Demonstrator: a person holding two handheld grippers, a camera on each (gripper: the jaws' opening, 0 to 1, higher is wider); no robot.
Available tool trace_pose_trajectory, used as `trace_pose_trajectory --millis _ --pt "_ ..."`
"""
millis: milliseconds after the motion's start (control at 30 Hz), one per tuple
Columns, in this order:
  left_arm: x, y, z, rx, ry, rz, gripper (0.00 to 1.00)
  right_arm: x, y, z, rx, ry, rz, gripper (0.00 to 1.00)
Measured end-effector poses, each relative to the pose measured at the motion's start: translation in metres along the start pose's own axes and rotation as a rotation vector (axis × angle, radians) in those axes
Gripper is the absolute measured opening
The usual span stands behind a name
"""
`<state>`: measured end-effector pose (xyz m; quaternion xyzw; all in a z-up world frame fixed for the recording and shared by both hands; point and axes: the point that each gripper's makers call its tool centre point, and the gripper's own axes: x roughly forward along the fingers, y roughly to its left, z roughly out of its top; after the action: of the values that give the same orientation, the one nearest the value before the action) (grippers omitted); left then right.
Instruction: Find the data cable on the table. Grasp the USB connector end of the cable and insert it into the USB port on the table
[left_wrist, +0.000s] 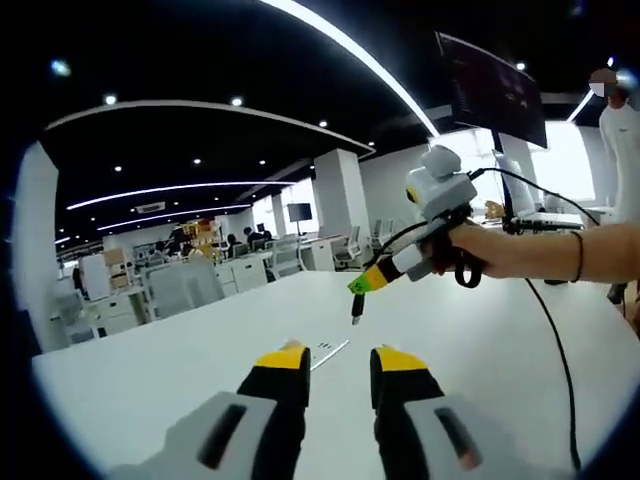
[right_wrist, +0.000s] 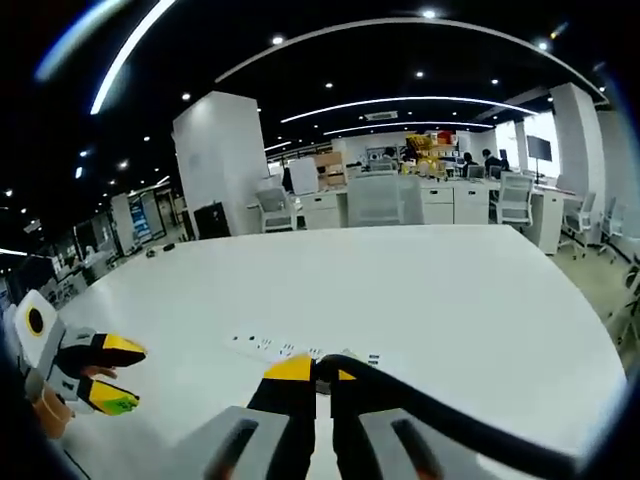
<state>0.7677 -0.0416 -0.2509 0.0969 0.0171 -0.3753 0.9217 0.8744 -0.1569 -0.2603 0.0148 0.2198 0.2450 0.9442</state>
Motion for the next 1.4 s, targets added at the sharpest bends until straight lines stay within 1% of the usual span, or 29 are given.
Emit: trace_pose_trajectory --millis 133,167,233,333,433,500,633,733,800,867,933,967,1033,1067,1133,1167,1300,1400 --pt "0.002 0.004 -0.01 0.012 0.019 0.005 0.26 0.01 -0.004 -0.002 -0.004 0.021 0.005 0.05" --pt "0.003 0.004 -0.01 0.009 0.017 0.005 0.28 0.011 -0.005 -0.002 -0.003 0.024 0.005 0.05" --pt "0.004 0.007 -0.012 0.011 0.022 0.011 0.28 0.017 -0.007 -0.004 -0.011 0.04 0.003 0.05" --pt "0.004 0.01 -0.014 0.017 0.024 0.018 0.28 0.029 -0.01 -0.005 -0.019 0.065 -0.005 0.05" --pt "0.004 0.014 -0.015 0.014 0.022 0.026 0.29 0.039 -0.015 -0.011 -0.041 0.106 -0.024 0.05" --pt "0.003 0.015 -0.016 0.014 0.022 0.03 0.29 0.05 -0.018 -0.013 -0.061 0.127 -0.032 0.05" --pt "0.003 0.02 -0.018 0.009 0.02 0.036 0.31 0.066 -0.027 -0.01 -0.092 0.147 -0.043 0.05" --pt "0.003 0.02 -0.018 -0.008 0.013 0.034 0.31 0.07 -0.031 -0.015 -0.109 0.157 -0.055 0.05" --pt "0.003 0.019 -0.017 -0.016 0.01 0.032 0.31 0.074 -0.037 -0.014 -0.118 0.159 -0.064 0.05" --pt "0.002 0.019 -0.016 -0.028 0.003 0.031 0.31 0.076 -0.037 -0.016 -0.116 0.156 -0.056 0.05" --pt "0.002 0.016 -0.014 -0.042 -0.004 0.022 0.3 0.081 -0.039 -0.016 -0.141 0.164 -0.066 0.05" --pt "0.003 0.016 -0.014 -0.04 -0.004 0.02 0.3 0.084 -0.041 -0.016 -0.151 0.173 -0.071 0.05" --pt "0.003 0.016 -0.013 -0.029 -0.003 0.024 0.3 0.09 -0.045 -0.016 -0.142 0.18 -0.071 0.05" --pt "0.002 0.016 -0.013 -0.027 -0.003 0.024 0.3 0.087 -0.044 -0.022 -0.14 0.179 -0.071 0.05" --pt "0.001 0.016 -0.013 -0.029 -0.006 0.025 0.3 0.09 -0.045 -0.026 -0.14 0.181 -0.072 0.05" --pt "0.001 0.017 -0.013 -0.029 -0.006 0.025 0.3 0.092 -0.047 -0.026 -0.155 0.181 -0.083 0.05" --pt "0.001 0.018 -0.013 -0.027 -0.007 0.029 0.3 0.095 -0.05 -0.027 -0.142 0.179 -0.076 0.05" --pt "0.001 0.017 -0.013 -0.029 -0.006 0.026 0.3 0.099 -0.05 -0.026 -0.149 0.174 -0.071 0.05"
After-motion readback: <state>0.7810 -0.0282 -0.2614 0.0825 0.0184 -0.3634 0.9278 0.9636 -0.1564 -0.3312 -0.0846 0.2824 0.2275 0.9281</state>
